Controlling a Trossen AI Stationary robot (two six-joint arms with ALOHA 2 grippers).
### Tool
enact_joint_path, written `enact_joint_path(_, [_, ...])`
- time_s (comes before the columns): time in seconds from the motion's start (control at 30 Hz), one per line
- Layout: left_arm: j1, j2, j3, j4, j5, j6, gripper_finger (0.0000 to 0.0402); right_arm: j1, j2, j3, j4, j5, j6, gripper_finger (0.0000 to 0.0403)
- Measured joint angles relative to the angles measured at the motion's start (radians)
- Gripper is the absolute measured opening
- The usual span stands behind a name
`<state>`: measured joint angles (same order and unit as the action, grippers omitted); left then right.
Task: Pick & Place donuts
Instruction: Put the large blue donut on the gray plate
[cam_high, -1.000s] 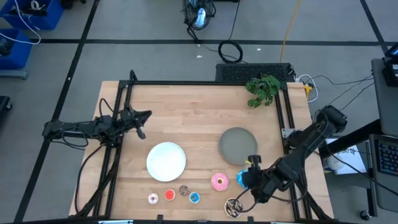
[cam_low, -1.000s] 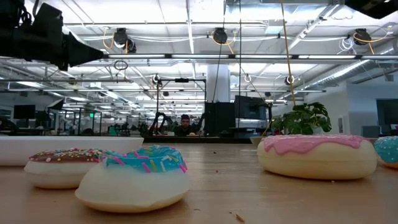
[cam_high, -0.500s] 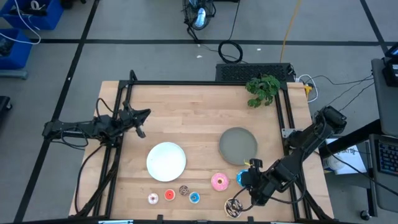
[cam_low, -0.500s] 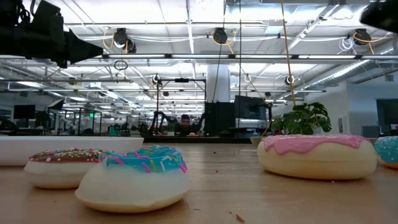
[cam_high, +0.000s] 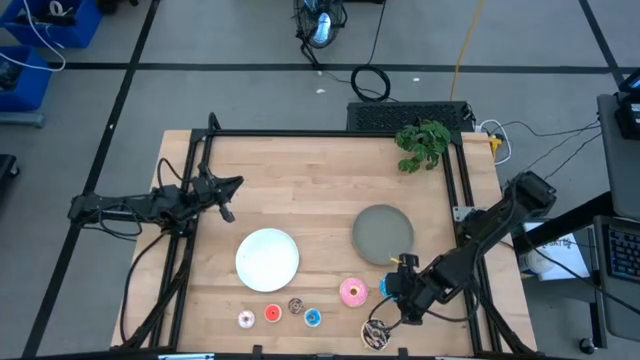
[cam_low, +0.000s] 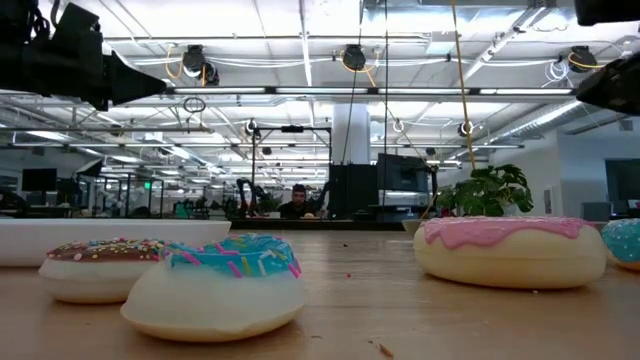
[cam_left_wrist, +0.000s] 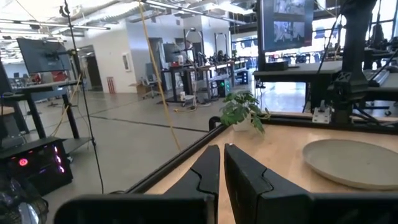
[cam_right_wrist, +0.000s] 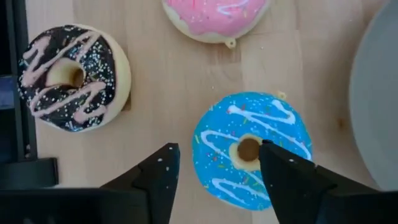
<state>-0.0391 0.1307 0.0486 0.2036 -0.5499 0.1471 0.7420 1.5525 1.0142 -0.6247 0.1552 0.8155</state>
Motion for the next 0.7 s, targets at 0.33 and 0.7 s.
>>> enact_joint_path(0.33, [0.000,0.000,0.000,-0.015,0.002,-0.026,0.0031,-0.008,0.131,0.000,0.013,-0.079,-0.072,0.0238])
enact_joint_path(0.7, [0.000,0.000,0.000,-0.016,0.001,-0.026,0.0031,-0.008,0.221,0.005,0.010,-0.080,-0.098,0.0206])
